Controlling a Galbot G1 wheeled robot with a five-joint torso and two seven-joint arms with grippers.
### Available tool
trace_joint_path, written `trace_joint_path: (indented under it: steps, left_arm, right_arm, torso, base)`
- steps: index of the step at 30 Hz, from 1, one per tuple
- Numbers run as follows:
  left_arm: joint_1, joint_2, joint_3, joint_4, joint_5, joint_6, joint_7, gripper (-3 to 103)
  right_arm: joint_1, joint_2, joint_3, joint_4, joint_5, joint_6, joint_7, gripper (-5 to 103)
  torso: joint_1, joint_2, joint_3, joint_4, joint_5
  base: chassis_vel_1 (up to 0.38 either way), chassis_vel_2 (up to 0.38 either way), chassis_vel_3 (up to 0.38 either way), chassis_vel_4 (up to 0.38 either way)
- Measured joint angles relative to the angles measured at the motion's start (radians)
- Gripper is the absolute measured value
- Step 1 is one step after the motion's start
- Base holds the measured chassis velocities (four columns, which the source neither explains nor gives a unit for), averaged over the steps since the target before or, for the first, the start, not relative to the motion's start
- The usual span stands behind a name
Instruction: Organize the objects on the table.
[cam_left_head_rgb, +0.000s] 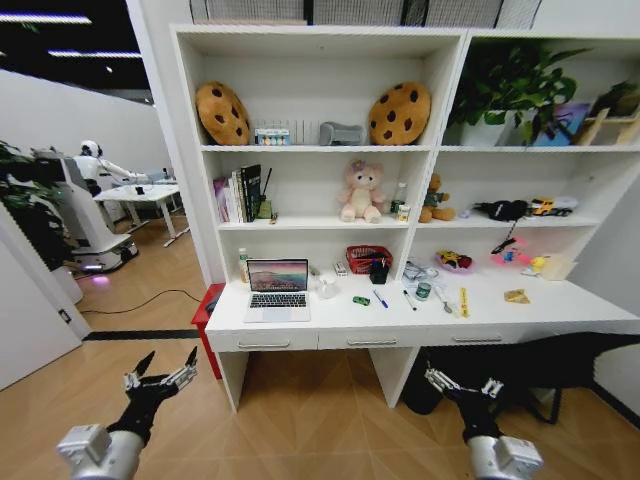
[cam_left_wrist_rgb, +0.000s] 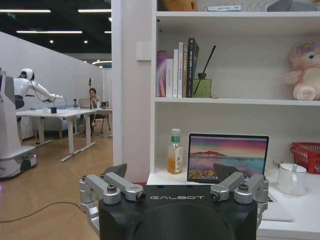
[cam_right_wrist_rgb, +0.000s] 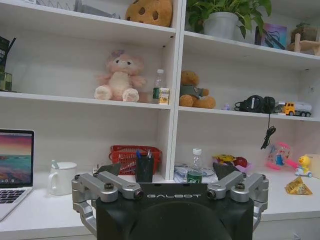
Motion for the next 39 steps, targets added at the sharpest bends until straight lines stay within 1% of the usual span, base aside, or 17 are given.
trace_joint_path:
  steps: [4,5,6,11,12,13,14,15,16,19,21,27,29,32,39]
  left_arm:
    - [-0.018,-0.007,0.014,0.001,0.012,0.000,0.002,98]
    - [-0.020,-0.012,0.020,0.001,0.020,0.001,0.004,95]
    - [-0.019,-0.021,0.033,0.002,0.036,0.001,0.011,97]
    - [0.002,-0.030,0.054,0.001,0.074,-0.002,0.029,98]
    - [0.007,-0.030,0.059,0.002,0.089,-0.004,0.035,101]
    - [0.011,-0.032,0.061,0.002,0.107,-0.009,0.043,99]
    - [0.011,-0.032,0.061,0.002,0.107,-0.009,0.043,99]
    - [0.013,-0.033,0.061,0.002,0.115,-0.011,0.046,96]
    - [0.021,-0.034,0.061,-0.004,0.121,-0.014,0.050,98]
    - [0.028,-0.032,0.059,-0.012,0.121,-0.016,0.052,100]
    - [0.030,-0.026,0.053,-0.015,0.121,-0.017,0.053,98]
    - [0.033,-0.017,0.049,-0.018,0.119,-0.019,0.054,98]
    - [0.034,-0.015,0.048,-0.030,0.110,-0.023,0.052,98]
    - [0.037,-0.002,0.044,-0.046,0.094,-0.023,0.053,98]
    - [0.037,0.012,0.034,-0.030,0.090,-0.021,0.058,98]
  right_arm:
    - [-0.001,-0.008,0.003,0.003,0.005,-0.011,-0.003,100]
    - [-0.001,-0.007,0.004,0.004,0.008,-0.015,-0.003,100]
    - [0.002,-0.005,0.004,0.007,0.010,-0.022,-0.005,100]
    - [0.003,0.003,-0.002,0.010,-0.001,-0.035,-0.017,100]
    - [0.006,0.006,-0.004,0.012,-0.001,-0.035,-0.019,100]
    - [0.009,0.007,-0.004,0.013,-0.001,-0.036,-0.019,100]
    - [0.009,0.007,-0.004,0.013,-0.001,-0.036,-0.019,100]
    - [0.011,0.006,-0.004,0.013,-0.001,-0.036,-0.019,100]
    - [0.011,0.004,-0.003,0.017,0.002,-0.036,-0.019,100]
    - [0.013,0.003,-0.001,0.020,0.004,-0.036,-0.019,100]
    - [0.015,0.005,-0.002,0.022,0.010,-0.037,-0.019,100]
    - [0.016,0.007,0.001,0.019,0.028,-0.039,-0.020,100]
    - [0.016,0.006,0.008,0.013,0.046,-0.023,-0.019,100]
    - [0.016,0.004,0.012,0.005,0.048,-0.004,-0.019,100]
    - [0.023,0.007,0.006,-0.003,0.038,0.007,-0.017,100]
  torso:
    - [0.000,0.000,0.000,-0.0001,0.0000]
    - [0.000,0.000,0.000,0.0000,-0.0001]
    - [0.000,0.000,0.000,0.0000,0.0000]
    - [0.000,0.000,0.000,0.0000,0.0000]
    - [0.000,0.000,0.000,0.0001,0.0000]
    - [0.000,0.000,0.000,0.0000,0.0000]
    - [0.000,0.000,0.000,0.0000,0.0000]
    - [0.000,0.000,0.000,0.0000,0.0000]
    - [0.000,0.000,0.000,0.0001,0.0000]
    - [0.000,0.000,0.000,0.0001,0.0000]
    - [0.000,0.000,0.000,0.0000,0.0000]
    - [0.000,0.000,0.000,0.0001,0.0000]
    - [0.000,0.000,0.000,0.0001,-0.0001]
    - [0.000,0.000,0.000,0.0000,0.0001]
    - [0.000,0.000,0.000,0.0000,0.0000]
  base:
    - [0.000,0.000,0.000,0.000]
    - [0.000,0.000,0.000,0.000]
    - [0.000,0.000,0.000,0.000]
    - [0.000,0.000,0.000,0.000]
    - [0.000,0.000,0.000,0.000]
    - [0.000,0.000,0.000,0.000]
    - [0.000,0.000,0.000,0.000]
    - [0.000,0.000,0.000,0.000]
    - [0.000,0.000,0.000,0.000]
    - [0.000,0.000,0.000,0.000]
    - [0.000,0.000,0.000,0.000]
    - [0.000,0.000,0.000,0.000]
    - [0.000,0.000,0.000,0.000]
    - [0.000,0.000,0.000,0.000]
    - [-0.071,0.064,0.083,-0.070]
